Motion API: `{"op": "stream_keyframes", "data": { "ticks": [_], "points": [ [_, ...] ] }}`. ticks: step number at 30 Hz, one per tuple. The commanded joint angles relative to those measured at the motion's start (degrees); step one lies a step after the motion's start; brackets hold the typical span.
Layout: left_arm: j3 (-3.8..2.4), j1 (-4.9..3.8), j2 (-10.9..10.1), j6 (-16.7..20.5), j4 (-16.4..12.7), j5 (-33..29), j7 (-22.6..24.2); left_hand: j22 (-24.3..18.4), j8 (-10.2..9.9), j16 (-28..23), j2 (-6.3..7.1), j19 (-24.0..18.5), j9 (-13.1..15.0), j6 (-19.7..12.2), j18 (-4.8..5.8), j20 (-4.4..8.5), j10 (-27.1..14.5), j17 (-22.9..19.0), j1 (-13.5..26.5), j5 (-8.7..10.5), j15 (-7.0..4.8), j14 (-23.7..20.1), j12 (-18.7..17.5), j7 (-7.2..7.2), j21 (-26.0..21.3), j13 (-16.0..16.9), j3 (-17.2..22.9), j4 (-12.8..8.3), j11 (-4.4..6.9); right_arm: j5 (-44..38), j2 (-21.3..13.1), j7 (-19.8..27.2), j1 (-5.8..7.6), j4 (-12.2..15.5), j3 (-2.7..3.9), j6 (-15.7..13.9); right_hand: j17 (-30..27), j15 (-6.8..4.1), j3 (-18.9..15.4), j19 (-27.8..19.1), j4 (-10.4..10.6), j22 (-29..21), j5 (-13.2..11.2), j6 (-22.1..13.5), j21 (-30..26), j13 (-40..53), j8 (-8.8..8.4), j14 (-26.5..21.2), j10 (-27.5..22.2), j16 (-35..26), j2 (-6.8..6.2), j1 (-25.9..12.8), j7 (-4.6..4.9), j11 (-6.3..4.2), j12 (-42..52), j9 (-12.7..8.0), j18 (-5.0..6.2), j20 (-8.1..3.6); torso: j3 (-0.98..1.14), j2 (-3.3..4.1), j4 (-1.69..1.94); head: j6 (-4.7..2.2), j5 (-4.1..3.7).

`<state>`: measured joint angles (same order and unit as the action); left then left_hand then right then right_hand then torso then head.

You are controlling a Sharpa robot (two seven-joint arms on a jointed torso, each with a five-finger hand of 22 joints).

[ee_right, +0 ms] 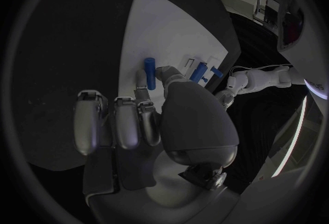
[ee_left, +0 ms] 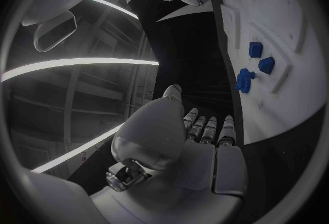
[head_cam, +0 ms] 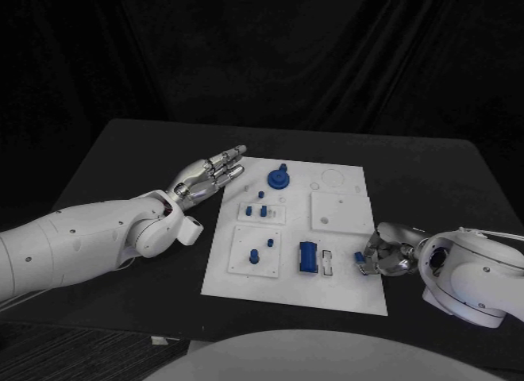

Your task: Assemble the parts on the task board

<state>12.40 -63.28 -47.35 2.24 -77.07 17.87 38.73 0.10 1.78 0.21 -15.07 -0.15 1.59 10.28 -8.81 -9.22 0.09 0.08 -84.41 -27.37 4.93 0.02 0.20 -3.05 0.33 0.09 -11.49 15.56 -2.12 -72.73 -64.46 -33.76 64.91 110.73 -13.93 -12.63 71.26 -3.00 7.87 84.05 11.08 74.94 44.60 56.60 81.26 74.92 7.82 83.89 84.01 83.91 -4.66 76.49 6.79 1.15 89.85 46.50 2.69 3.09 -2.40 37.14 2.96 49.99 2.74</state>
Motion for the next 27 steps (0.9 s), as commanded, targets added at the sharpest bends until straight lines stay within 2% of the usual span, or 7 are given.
{"op": "stream_keyframes", "data": {
  "ticks": [1,9,13,20,25,27],
  "points": [
    [-0.06,0.06,0.13,-1.02,-0.06,-0.06,1.91,-0.09,-0.16,-0.21,0.04,0.15,-0.03,0.12,0.48,-0.39,-0.09,-0.08,-0.80,-0.36,0.34,-0.02,-0.20,-0.57,-0.32,-0.09,0.45,-0.16,-0.42,3.77,0.10,1.06,-0.43,0.10,-0.28,-3.39,0.10,0.49,11.34,2.77,-10.90,12.40,0.30,-0.78,0.31,15.08,-0.38,3.08,5.99,0.33,-0.98,-0.64,0.03,0.62,0.15,-36.39,-0.68,0.44,-0.02,-0.03,0.03,0.01,0.07],
    [-0.06,0.06,0.15,-1.43,-0.08,-0.06,1.58,-0.08,-0.11,-0.21,0.07,0.16,-0.01,0.28,0.39,-0.44,-0.09,-0.08,-0.94,-0.46,0.28,-0.02,-0.20,-0.84,-0.31,-0.09,0.56,-0.24,-0.65,4.92,0.16,1.44,-0.44,0.55,-0.28,-5.01,0.04,0.81,11.98,2.74,-11.02,12.39,-1.12,-1.13,0.34,15.08,-0.61,3.04,5.99,0.40,-1.17,-1.90,0.29,0.93,0.15,-36.41,-0.67,0.73,-0.02,0.02,0.09,0.01,0.26],
    [-0.06,0.06,0.09,-1.61,-0.07,-0.06,1.42,-0.07,-0.10,-0.21,0.05,0.17,0.00,0.32,0.36,-0.49,-0.09,-0.08,-0.97,-0.48,0.30,-0.02,-0.20,-0.97,-0.30,-0.09,0.61,-0.25,-0.77,9.38,-0.01,1.96,-0.44,1.02,-0.27,-6.24,0.07,0.82,12.05,2.80,-10.85,12.44,-1.23,-0.82,0.53,15.08,-0.44,3.04,5.99,0.44,-1.08,-2.47,0.23,0.90,0.15,-36.31,-0.71,0.78,-0.01,0.00,0.02,0.01,0.44],
    [-0.06,0.06,0.20,-1.90,0.01,-0.06,1.09,-0.07,-0.10,-0.21,0.04,0.17,0.00,0.31,0.33,-0.55,-0.09,-0.08,-0.98,-0.49,0.32,-0.02,-0.20,-1.07,-0.30,-0.09,0.64,-0.24,-0.88,20.29,-0.28,2.80,-0.26,1.58,-0.25,-7.92,0.06,0.77,12.07,2.82,-10.72,12.45,-1.95,-0.52,0.60,15.08,-0.24,3.05,5.99,0.49,-0.94,-3.08,0.11,0.82,0.15,-36.17,-0.71,0.79,-0.09,-0.06,0.12,0.01,0.27],
    [-0.06,0.06,0.31,-2.07,0.02,-0.06,0.88,-0.06,-0.10,-0.21,0.03,0.18,0.00,0.34,0.31,-0.60,-0.09,-0.08,-0.99,-0.49,0.35,-0.02,-0.20,-1.13,-0.29,-0.09,0.67,-0.24,-0.94,23.98,-0.15,2.95,-0.02,1.14,-0.24,-8.04,-0.03,0.75,12.09,2.82,-10.68,12.45,-2.06,-0.41,0.60,15.08,-0.17,3.04,5.99,0.47,-0.85,-3.19,0.07,0.79,0.15,-36.12,-0.71,0.79,-0.08,0.00,0.21,0.01,0.21],
    [-0.06,0.06,0.30,-2.17,0.01,-0.06,0.77,-0.05,-0.10,-0.21,0.02,0.20,0.00,0.33,0.29,-0.68,-0.09,-0.08,-0.99,-0.48,0.42,-0.02,-0.20,-1.20,-0.27,-0.09,0.69,-0.23,-0.99,24.37,-0.01,2.72,0.02,0.77,-0.24,-7.56,-0.28,0.75,12.00,2.77,-10.75,12.40,-3.51,-0.80,0.48,15.08,-0.30,2.99,5.99,0.43,-0.82,-3.47,0.10,0.80,0.15,-36.10,-0.67,0.78,-0.07,0.01,0.19,0.01,0.32]
  ]
}}
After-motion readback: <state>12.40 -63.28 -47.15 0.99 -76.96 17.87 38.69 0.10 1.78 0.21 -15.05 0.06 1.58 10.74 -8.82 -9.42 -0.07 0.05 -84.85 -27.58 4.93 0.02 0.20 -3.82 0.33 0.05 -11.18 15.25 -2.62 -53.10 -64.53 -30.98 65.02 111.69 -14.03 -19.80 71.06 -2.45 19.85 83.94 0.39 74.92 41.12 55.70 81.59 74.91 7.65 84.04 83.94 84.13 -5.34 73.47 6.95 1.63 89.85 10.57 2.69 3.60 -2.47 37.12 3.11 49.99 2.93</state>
